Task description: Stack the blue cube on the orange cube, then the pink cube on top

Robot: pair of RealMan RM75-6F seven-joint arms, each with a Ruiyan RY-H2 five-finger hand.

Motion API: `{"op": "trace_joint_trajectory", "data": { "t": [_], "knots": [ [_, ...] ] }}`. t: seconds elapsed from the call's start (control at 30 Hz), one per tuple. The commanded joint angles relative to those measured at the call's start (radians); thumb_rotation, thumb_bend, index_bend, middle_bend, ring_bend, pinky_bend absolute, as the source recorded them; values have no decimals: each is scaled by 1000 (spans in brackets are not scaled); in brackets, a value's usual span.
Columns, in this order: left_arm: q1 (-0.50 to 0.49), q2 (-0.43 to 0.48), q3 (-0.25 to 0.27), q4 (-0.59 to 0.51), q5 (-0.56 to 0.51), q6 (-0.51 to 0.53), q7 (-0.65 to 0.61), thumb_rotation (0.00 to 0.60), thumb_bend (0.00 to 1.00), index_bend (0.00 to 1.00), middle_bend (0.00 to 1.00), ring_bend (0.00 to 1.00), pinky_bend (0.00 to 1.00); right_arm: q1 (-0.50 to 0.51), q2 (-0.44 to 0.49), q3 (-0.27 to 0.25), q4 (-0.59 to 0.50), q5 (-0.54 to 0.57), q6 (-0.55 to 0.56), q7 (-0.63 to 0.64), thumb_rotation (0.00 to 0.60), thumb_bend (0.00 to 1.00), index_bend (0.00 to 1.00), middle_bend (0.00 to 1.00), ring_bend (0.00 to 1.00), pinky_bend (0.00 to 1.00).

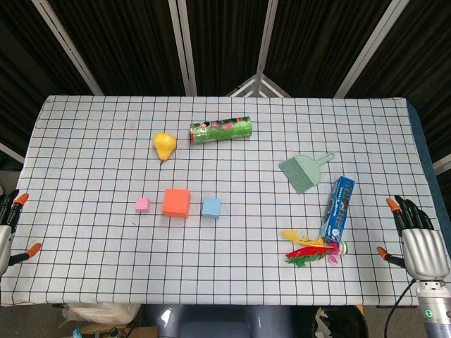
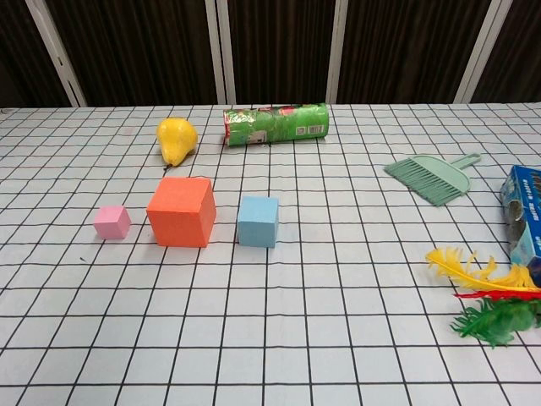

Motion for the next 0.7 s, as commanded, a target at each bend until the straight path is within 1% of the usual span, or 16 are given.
{"op": "trace_joint_trajectory", "data": {
  "t": [0.03, 0.7],
  "knots": [
    [2, 1, 2, -1, 2, 3, -2, 600, 174, 67, 15, 0, 43, 2, 0, -1, -1, -1, -2, -1, 600, 190, 82, 73, 70, 163],
    [8, -1, 11, -22, 19, 12, 27, 600, 175, 67, 16, 0, 43, -10, 18, -13, -16, -16, 14, 9, 600, 190, 82, 73, 70, 163]
  ]
}}
